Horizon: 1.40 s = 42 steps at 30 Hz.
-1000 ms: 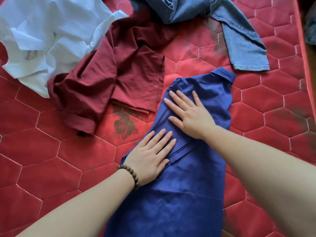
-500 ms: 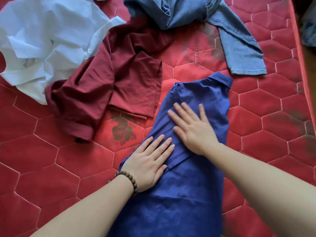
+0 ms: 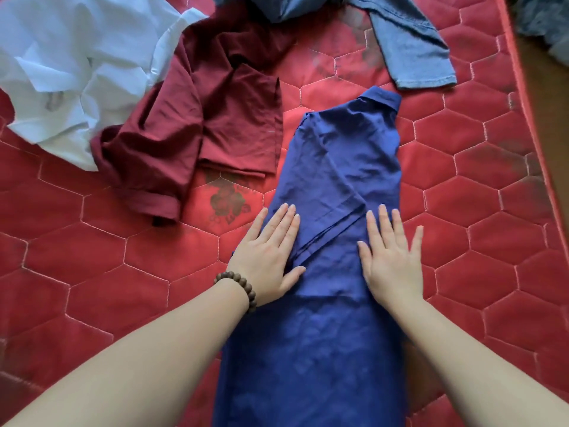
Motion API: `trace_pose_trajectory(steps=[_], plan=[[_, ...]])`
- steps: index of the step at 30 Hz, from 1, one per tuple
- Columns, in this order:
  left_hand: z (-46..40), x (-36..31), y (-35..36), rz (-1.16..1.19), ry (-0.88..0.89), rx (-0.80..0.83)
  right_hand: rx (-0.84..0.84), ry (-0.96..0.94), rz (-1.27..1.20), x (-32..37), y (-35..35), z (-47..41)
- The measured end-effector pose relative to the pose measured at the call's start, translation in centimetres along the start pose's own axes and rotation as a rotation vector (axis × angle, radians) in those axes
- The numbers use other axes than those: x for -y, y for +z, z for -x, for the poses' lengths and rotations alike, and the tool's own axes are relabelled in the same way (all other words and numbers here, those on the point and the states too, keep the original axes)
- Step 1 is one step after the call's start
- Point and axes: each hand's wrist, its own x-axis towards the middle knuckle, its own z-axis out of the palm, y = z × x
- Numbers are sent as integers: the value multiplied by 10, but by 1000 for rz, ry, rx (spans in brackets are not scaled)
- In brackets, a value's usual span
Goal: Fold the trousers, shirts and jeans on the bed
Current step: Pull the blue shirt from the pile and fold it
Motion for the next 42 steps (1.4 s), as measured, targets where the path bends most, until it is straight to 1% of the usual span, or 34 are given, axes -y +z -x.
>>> trace_pose_trajectory(steps=[1, 2, 3, 5, 8, 10, 12, 16, 18, 20, 22, 23, 24, 28, 30, 32, 34, 36, 37, 39, 42], plan=[[10, -2, 0, 0, 5, -6, -22, 73, -20, -4, -3, 7], [21, -6, 2, 2, 23, -1, -47, 99, -35, -1, -5, 16], [31, -10, 5, 5, 44, 10, -72, 79, -43, 5, -7, 28], [52, -21, 9, 9, 81, 31, -107, -27, -63, 29, -7, 55], [81, -42, 18, 17, 108, 59, -47, -161, -59, 68, 3, 97], [101, -48, 25, 22, 98, 76, 3, -187, -32, 79, 16, 122], [122, -45, 33, 29, 67, 75, 36, -117, -34, 71, 26, 145], [163, -27, 44, 17, -30, 42, 4, 155, -47, 28, 39, 192], [180, -31, 47, 33, -88, 25, -19, 183, -48, 22, 43, 215], [195, -53, 50, 62, -52, 3, -36, 68, -78, 39, 46, 238], [214, -85, 59, 65, 74, 4, -29, -116, -91, 66, 54, 263], [226, -97, 65, 54, 120, 4, -28, -173, -84, 74, 58, 276], [239, -105, 70, 41, 138, 3, -21, -189, -75, 76, 61, 286], [294, -100, 86, 12, 101, 29, 38, -18, -55, 41, 67, 326], [312, -90, 87, 20, 120, 42, 89, -48, -59, 24, 62, 340], [318, -79, 85, 36, 144, -7, 89, -95, -112, 7, 56, 345], [317, -66, 79, 41, 93, -54, 49, -13, -194, -17, 50, 345], [312, -57, 74, 32, 14, -63, 46, 64, -252, -41, 50, 348], [310, -56, 72, 32, 0, -64, 68, 47, -255, -49, 52, 352], [305, -60, 72, 34, 28, -81, 109, -58, -211, -53, 57, 359], [296, -65, 73, 1, 159, -110, 33, -170, -131, -46, 62, 358]])
